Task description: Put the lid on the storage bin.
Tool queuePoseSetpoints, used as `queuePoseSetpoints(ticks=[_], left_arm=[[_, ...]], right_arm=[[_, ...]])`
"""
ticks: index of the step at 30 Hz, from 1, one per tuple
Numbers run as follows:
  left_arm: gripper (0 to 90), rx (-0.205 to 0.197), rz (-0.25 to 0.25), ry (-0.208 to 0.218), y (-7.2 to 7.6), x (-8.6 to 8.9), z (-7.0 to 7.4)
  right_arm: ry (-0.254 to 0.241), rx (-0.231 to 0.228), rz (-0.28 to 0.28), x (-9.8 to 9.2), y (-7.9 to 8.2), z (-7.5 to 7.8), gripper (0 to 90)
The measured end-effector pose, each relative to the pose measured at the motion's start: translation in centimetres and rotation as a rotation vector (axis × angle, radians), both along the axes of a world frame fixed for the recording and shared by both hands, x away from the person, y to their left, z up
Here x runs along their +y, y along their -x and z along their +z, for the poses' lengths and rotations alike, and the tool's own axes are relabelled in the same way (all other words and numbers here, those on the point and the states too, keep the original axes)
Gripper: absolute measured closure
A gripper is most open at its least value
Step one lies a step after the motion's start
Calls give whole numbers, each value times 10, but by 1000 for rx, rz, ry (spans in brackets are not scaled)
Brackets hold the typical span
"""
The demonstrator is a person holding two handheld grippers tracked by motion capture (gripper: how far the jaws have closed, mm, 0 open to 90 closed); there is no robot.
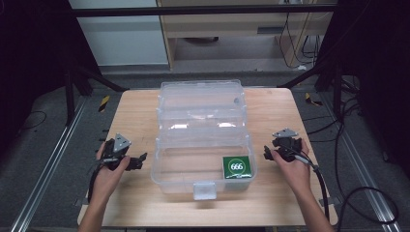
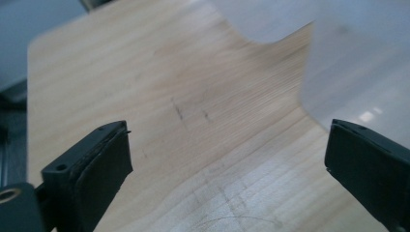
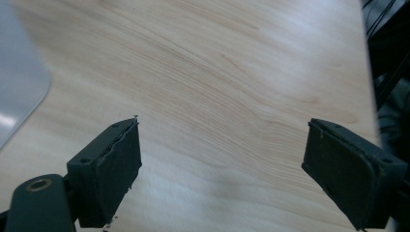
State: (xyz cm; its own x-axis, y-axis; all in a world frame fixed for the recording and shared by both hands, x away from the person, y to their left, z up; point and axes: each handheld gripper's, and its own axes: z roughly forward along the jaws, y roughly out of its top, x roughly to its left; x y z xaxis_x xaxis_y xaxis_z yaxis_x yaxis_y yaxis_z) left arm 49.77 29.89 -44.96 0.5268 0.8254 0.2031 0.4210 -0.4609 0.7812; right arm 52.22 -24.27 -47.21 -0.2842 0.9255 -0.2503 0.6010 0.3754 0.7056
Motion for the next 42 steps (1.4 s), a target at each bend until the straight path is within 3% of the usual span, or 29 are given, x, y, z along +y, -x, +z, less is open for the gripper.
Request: queuePoseSetpoints(ticks=[1,3,6,9,10,11,12,19,25,33,35,40,42], left_arm=[[19,-4,-15,11,3,1,6],[26,13,-57,46,9,1,18],[32,44,-112,72,19,-2,37],[34,69,-183,19,28,-12,56],[36,69,-183,19,28,-12,56],[36,91,-235,-29,33,-20,67],[35,102,-256,-45,35,-25,72],[35,139,-371,-54,51,-51,95],[73,145,-456,-129,60,-76,99],[143,159,-505,-145,61,-96,99],[145,160,-517,-167,62,-102,100],[174,195,-560,-164,61,-109,97],[174,226,-587,-206,59,-113,90]], right_arm=[[18,8,13,0,5,7,129],[69,13,95,-2,14,22,120],[103,31,194,0,22,47,195],[120,16,278,5,28,78,269],[120,16,278,5,28,78,269],[112,13,324,9,29,99,334],[113,11,347,10,29,106,355],[132,-16,477,31,21,163,529],[186,-18,560,59,10,193,600],[205,-17,658,94,-7,206,720],[227,-12,682,102,-12,206,740],[280,11,738,122,-21,203,742],[323,44,764,134,-29,196,711]])
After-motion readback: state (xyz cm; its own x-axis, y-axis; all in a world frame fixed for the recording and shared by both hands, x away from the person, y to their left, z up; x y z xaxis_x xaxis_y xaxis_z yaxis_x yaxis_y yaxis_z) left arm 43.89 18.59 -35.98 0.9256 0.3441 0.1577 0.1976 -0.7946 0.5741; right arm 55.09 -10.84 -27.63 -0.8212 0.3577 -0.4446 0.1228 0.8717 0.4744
